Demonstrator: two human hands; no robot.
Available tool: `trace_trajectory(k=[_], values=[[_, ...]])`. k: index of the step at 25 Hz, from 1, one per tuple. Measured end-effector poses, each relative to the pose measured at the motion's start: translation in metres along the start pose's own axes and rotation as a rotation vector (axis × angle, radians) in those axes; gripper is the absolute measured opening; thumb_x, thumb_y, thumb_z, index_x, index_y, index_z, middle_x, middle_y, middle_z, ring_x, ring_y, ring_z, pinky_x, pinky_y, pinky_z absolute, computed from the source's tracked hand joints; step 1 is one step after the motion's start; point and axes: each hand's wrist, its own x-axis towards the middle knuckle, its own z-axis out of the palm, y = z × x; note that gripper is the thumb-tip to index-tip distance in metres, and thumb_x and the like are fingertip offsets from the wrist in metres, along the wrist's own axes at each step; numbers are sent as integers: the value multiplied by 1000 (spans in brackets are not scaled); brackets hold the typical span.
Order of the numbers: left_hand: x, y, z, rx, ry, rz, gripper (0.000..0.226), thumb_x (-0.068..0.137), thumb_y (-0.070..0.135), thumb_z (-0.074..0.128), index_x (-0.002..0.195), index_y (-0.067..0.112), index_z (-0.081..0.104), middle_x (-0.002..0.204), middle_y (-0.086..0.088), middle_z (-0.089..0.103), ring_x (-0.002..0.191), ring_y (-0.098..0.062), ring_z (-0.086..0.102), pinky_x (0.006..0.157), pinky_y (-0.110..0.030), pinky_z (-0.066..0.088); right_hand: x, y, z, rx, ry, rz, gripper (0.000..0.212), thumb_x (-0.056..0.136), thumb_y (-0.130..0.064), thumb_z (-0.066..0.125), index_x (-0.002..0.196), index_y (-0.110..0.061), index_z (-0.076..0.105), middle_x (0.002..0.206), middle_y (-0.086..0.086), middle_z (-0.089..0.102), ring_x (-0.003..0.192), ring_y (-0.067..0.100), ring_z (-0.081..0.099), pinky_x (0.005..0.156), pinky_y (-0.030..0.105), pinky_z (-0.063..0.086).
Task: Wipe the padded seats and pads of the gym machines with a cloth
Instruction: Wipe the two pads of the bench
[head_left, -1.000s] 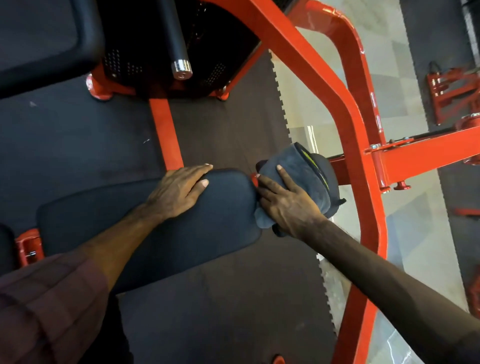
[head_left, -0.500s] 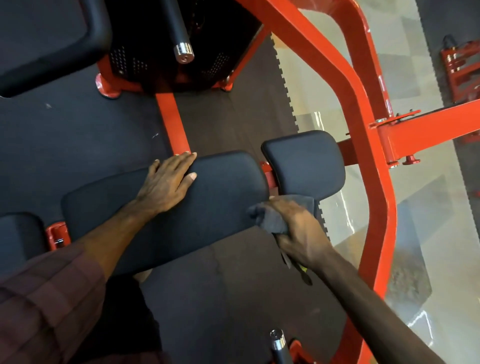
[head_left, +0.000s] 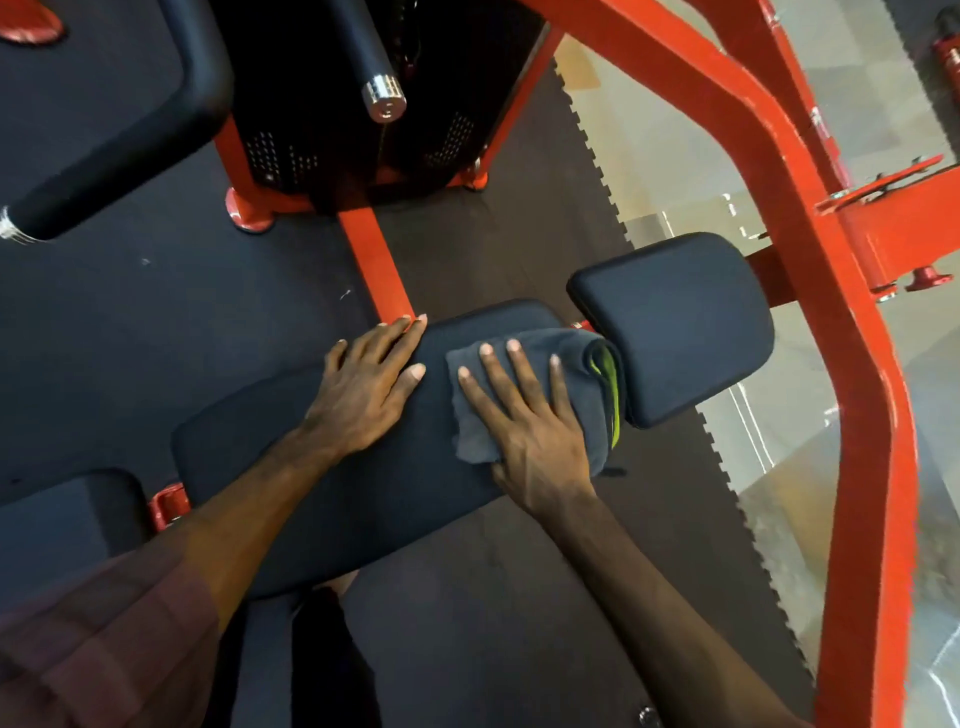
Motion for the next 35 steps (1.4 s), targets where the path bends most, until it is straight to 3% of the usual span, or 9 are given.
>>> trace_trajectory(k=[7, 10, 13, 18, 22, 25, 28, 32, 35], values=[[-3, -25, 15, 23, 82, 66, 62, 110, 53, 21, 169, 33, 16, 171, 6, 29, 152, -19, 35, 117, -52, 30, -16, -30, 7, 56, 87, 504, 75, 99, -41, 52, 167, -28, 22, 176, 0, 13, 163, 31, 2, 126, 67, 9], [-2, -31, 16, 15, 96, 89, 62, 110, 54, 19, 169, 33, 15, 171, 7, 28, 151, -19, 35, 116, -52, 32, 1, -72, 19, 60, 99, 436, 73, 100, -42, 54, 166, -26, 27, 175, 2, 17, 162, 32, 6, 126, 67, 9], [-2, -36, 16, 7, 99, 125, 62, 110, 52, 20, 169, 32, 16, 171, 5, 28, 151, -20, 36, 115, -51, 32, 49, -41, 12, -19, 99, 320, 81, 91, -30, 61, 165, -28, 29, 174, 2, 19, 162, 33, 9, 125, 68, 8], [-10, -40, 10, 16, 58, 129, 64, 110, 55, 21, 169, 31, 16, 171, 1, 29, 150, -25, 38, 116, -52, 33, -12, -73, 16, 48, 126, 724, 86, 92, -32, 66, 167, -27, 24, 176, 1, 12, 162, 34, 1, 124, 71, 7], [-9, -40, 12, 35, 59, 128, 66, 109, 57, 20, 169, 31, 14, 170, 0, 30, 148, -27, 40, 116, -54, 34, 3, -86, 18, 39, 33, 415, 79, 90, -31, 44, 166, -28, 25, 176, 1, 11, 163, 32, 1, 124, 69, 10], [-8, -44, 16, 14, 76, 122, 65, 108, 59, 18, 169, 36, 10, 170, 4, 29, 147, -26, 39, 116, -53, 32, 22, -42, 13, -6, 104, 585, 83, 89, -31, 49, 167, -31, 21, 176, 0, 9, 163, 30, 0, 125, 68, 5], [-7, -46, 15, -16, 57, 130, 65, 108, 60, 17, 169, 38, 9, 168, 4, 30, 143, -27, 41, 116, -53, 31, -21, -97, 23, 133, 130, 851, 100, 85, -25, 73, 168, -28, 17, 177, 2, 1, 162, 34, -8, 125, 70, 7], [-7, -45, 16, 4, 81, 128, 64, 109, 58, 18, 169, 37, 10, 167, 4, 32, 142, -25, 42, 113, -53, 32, -30, -131, 38, 69, 37, 489, 97, 88, -26, 73, 168, -26, 18, 177, 2, 4, 162, 33, -4, 124, 70, 12], [-6, -49, 19, -14, 91, 146, 63, 109, 58, 16, 168, 39, 9, 166, 7, 32, 144, -22, 39, 112, -52, 32, -2, -75, 32, -5, 126, 576, 89, 92, -27, 69, 167, -26, 21, 176, 2, 9, 163, 30, 0, 125, 68, 8]])
